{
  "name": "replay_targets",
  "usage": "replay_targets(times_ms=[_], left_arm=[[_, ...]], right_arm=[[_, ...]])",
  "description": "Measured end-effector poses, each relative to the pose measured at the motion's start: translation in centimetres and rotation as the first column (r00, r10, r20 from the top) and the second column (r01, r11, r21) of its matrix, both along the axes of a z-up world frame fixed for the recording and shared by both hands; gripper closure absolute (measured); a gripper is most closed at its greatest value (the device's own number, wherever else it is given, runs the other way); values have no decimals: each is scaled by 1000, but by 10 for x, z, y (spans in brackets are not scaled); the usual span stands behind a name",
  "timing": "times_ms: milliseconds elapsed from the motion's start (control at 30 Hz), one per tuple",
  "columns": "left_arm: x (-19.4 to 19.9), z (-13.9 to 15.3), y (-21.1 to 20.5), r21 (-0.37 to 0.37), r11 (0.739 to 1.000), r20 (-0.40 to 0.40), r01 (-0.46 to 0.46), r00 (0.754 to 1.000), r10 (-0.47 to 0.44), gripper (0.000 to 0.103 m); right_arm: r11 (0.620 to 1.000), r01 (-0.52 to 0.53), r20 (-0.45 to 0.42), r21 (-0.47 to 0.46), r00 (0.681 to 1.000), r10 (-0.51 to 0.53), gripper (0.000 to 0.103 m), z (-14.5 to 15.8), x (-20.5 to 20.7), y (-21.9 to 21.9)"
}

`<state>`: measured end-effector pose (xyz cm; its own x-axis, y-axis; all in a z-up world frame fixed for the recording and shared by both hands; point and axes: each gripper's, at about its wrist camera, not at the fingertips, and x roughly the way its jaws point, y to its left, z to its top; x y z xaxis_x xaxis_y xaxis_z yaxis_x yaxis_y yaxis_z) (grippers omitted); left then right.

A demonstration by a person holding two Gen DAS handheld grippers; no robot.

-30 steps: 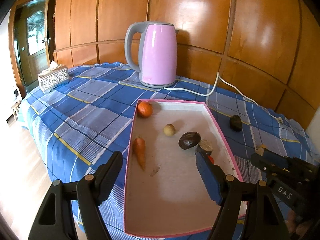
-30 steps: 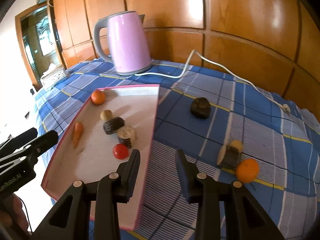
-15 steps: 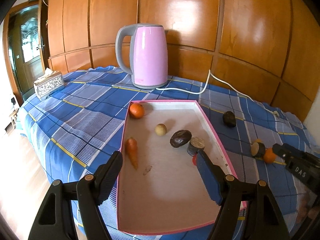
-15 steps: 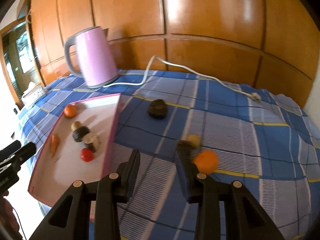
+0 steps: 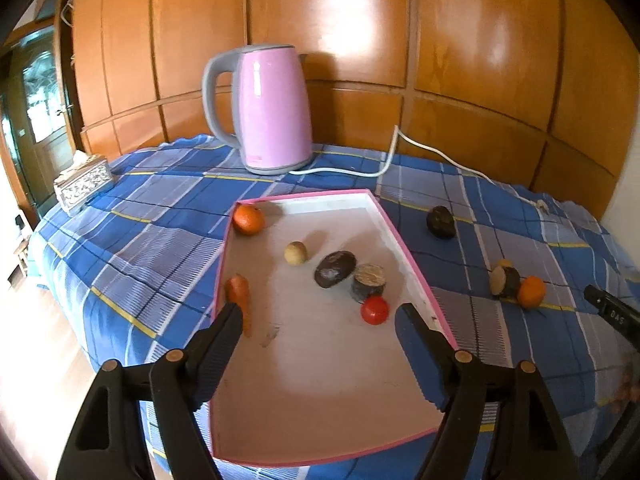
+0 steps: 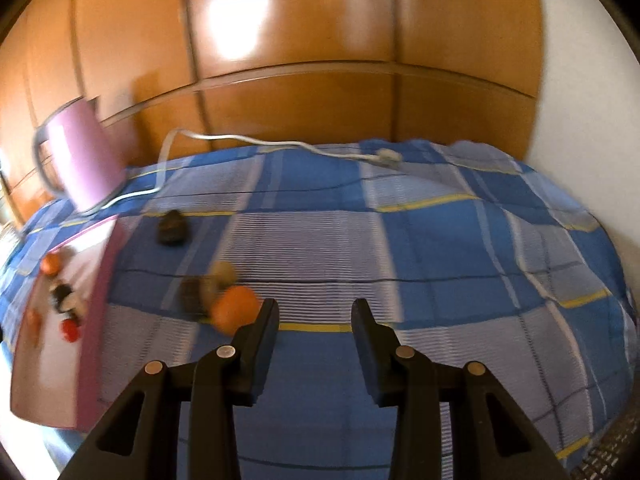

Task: Organize fruits
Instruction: 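Move the left tool to the dark round fruit and close on it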

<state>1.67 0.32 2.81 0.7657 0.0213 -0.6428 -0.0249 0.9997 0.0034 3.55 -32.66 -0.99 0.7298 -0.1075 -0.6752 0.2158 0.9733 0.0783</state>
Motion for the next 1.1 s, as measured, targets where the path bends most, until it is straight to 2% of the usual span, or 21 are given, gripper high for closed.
replay_targets(times_ms=[100, 200, 233, 400, 467, 567, 733, 967, 1100], left_arm=[[4, 1, -10, -4, 999, -13, 42, 999, -42, 20], [10, 4, -21, -12, 996, -20, 84, 996, -84, 20], [14, 5, -26, -14, 995, -23, 101, 995, -101, 20], [30, 11, -42, -35, 988, -45, 153, 987, -154, 20], [38, 12, -49, -52, 982, -59, 180, 981, -183, 25], [54, 13, -61, -55, 976, -81, 211, 973, -215, 30], [92, 12, -77, -100, 968, -139, 228, 961, -241, 35], [148, -1, -112, -25, 967, -193, 254, 948, -254, 34], [180, -14, -126, -24, 971, -242, 238, 941, -237, 33]], right_arm=[[996, 88, -14, -1, 996, -88, 65, -8, -4, -23], [987, 163, -32, -3, 986, -163, 49, -18, -7, -44], [984, 179, -32, -4, 983, -179, 48, -20, -9, -48], [968, 253, -51, 0, 966, -252, 48, -31, -14, -75], [963, 269, -53, -7, 962, -269, 48, -34, -15, -80], [960, 278, -59, -17, 959, -279, 48, -39, -12, -84], [960, 279, -68, -12, 958, -279, 48, -47, -11, -86], [962, 271, -77, -18, 959, -271, 48, -55, -9, -86], [964, 264, -75, -35, 961, -266, 46, -56, -8, -83]])
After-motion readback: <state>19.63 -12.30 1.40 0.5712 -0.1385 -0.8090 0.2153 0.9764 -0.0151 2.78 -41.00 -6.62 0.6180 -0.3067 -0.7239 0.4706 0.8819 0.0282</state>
